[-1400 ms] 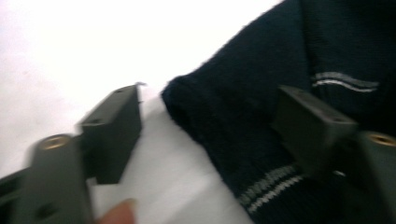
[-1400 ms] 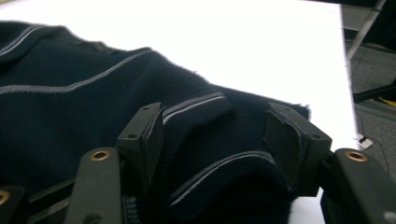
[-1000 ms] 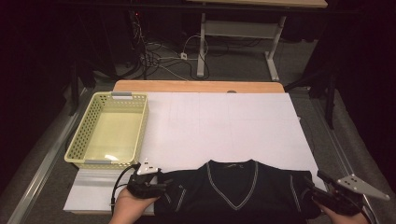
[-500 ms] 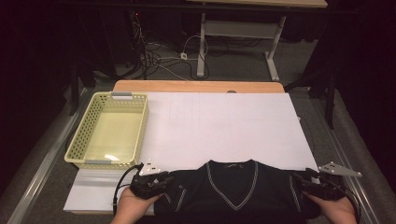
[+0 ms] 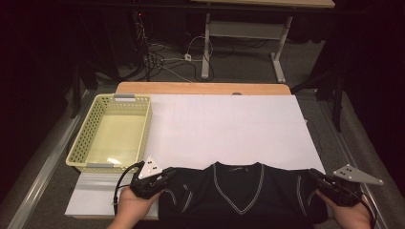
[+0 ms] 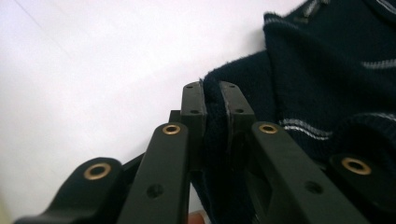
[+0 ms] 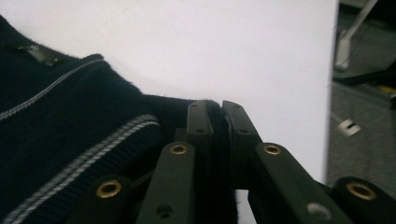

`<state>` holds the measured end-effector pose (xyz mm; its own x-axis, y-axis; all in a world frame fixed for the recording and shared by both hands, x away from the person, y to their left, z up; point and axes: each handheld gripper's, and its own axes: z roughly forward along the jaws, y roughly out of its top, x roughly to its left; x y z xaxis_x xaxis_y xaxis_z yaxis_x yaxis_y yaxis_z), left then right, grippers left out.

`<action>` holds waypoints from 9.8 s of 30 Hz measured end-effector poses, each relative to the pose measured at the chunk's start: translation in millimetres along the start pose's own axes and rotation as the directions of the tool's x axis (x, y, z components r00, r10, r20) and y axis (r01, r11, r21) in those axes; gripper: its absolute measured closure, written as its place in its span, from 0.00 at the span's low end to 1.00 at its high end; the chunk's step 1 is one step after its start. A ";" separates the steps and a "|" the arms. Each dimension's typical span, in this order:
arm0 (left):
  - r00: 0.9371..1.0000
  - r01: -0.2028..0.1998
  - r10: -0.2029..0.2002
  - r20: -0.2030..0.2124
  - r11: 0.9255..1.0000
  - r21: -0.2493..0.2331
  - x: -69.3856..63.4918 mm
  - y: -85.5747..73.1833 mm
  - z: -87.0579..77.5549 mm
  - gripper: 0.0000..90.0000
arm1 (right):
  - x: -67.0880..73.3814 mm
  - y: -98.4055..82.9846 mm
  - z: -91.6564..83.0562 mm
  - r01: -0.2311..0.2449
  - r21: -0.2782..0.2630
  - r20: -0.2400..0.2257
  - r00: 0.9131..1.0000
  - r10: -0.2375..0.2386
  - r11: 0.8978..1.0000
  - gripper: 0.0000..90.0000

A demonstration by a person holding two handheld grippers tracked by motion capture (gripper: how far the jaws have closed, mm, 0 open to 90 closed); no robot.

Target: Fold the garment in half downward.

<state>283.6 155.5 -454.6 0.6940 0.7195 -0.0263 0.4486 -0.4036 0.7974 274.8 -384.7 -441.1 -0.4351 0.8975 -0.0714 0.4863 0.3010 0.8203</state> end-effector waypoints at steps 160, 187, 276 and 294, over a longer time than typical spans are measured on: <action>0.978 -0.037 0.045 0.201 0.998 -0.043 -70.9 -24.6 -9.0 0.66 | 57.2 -49.7 -56.6 0.040 -0.137 -0.059 0.997 -0.049 0.990 0.63; 0.990 0.105 -0.104 0.099 0.994 -0.005 -17.9 -30.6 1.0 0.10 | 41.9 -52.9 -33.0 -0.031 -0.102 -0.092 0.996 0.022 0.994 0.21; 0.981 0.160 -0.159 -0.114 0.987 0.001 42.8 53.9 75.9 0.80 | -37.8 46.3 81.7 -0.059 0.001 0.007 0.998 0.059 0.998 0.87; 0.975 0.200 -0.204 -0.092 0.978 -0.054 48.8 92.2 84.3 0.45 | -52.9 71.2 82.4 -0.093 -0.023 0.048 0.994 0.094 0.995 0.50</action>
<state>406.4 105.7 -433.2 0.5334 0.8353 -0.1332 0.5469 -0.2204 0.8077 394.9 -384.2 -425.7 -0.3503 0.9364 -0.0213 0.5071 0.2087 0.8362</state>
